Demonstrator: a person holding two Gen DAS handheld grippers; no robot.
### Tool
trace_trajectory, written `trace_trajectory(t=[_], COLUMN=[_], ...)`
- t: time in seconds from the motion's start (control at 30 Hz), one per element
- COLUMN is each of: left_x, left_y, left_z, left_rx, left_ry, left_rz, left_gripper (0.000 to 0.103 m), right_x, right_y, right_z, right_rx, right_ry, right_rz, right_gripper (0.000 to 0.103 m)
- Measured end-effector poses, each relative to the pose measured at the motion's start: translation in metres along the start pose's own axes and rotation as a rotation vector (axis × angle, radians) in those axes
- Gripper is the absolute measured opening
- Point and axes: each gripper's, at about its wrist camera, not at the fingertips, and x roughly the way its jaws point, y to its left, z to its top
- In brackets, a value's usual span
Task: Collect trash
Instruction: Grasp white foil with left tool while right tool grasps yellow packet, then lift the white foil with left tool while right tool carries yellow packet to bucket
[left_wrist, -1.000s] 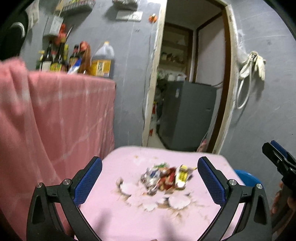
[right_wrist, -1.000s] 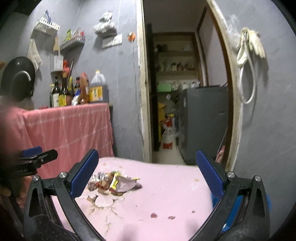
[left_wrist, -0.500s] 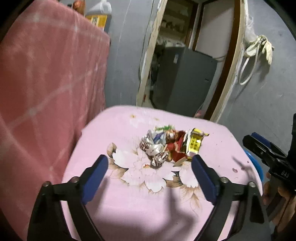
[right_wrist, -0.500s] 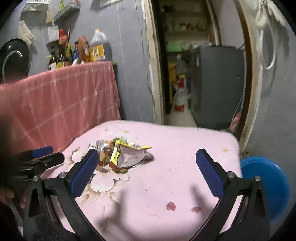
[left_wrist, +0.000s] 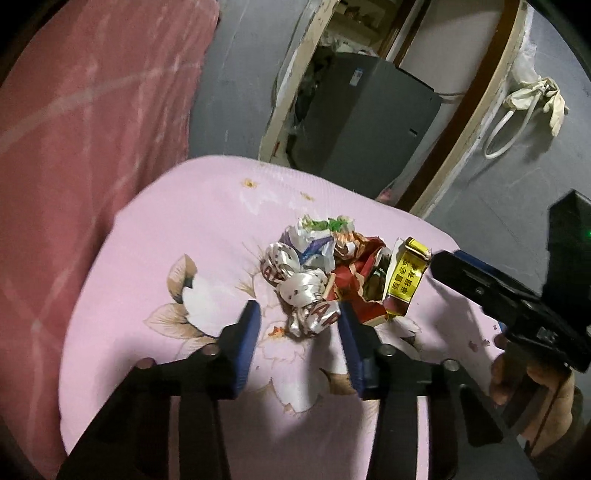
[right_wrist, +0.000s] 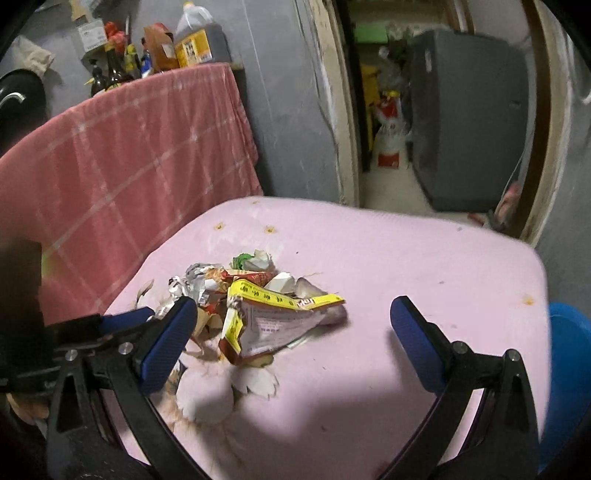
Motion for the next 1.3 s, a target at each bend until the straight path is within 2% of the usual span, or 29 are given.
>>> trace_trajectory(t=[0.2,0.3,0.4,0.57,0.73,0.87,1.0,1.3], left_x=[-0.001,-0.002,-0.004,-0.007,-0.014,-0.022,-0.032,-0.058], left_y=[0.004,0.008,0.008,0.004,-0.001,-0.004,-0.014,-0.068], left_z=[0.0,0.002,0.003,0.001,-0.003,-0.009,-0.015,-0.02], left_rx=[-0.011,-0.026,-0.034,-0.023,-0.023,-0.032,-0.009,0.104], left_ry=[0.024,0.026,0.022,0.015,0.008,-0.001,-0.022,-0.18], left_rz=[-0.002,-0.015,-0.016,0.009,0.019,0.016,0.018,-0.046], left_gripper=[0.02,0.017,0.013,0.01,0.008,0.008,0.008,0.008], right_x=[0.023,0.028,0.036,0.033,0.026,0.006,-0.023,-0.109], right_y=[-0.002,-0.003,-0.005,-0.005,-0.003,-0.005,-0.004,-0.004], right_z=[0.0,0.002,0.002,0.001,-0.004,-0.014,-0.024,-0.026], right_rx=[0.03,0.039,0.06,0.066,0.061,0.054,0.036,-0.031], right_ry=[0.074,0.099,0.127,0.122,0.105,0.069,-0.005,-0.238], right_rz=[0.037,0.068,0.098,0.109,0.11,0.091,0.067,-0.02], right_gripper=[0.1,0.093,0.081,0.067,0.066,0.066,0.066,0.066])
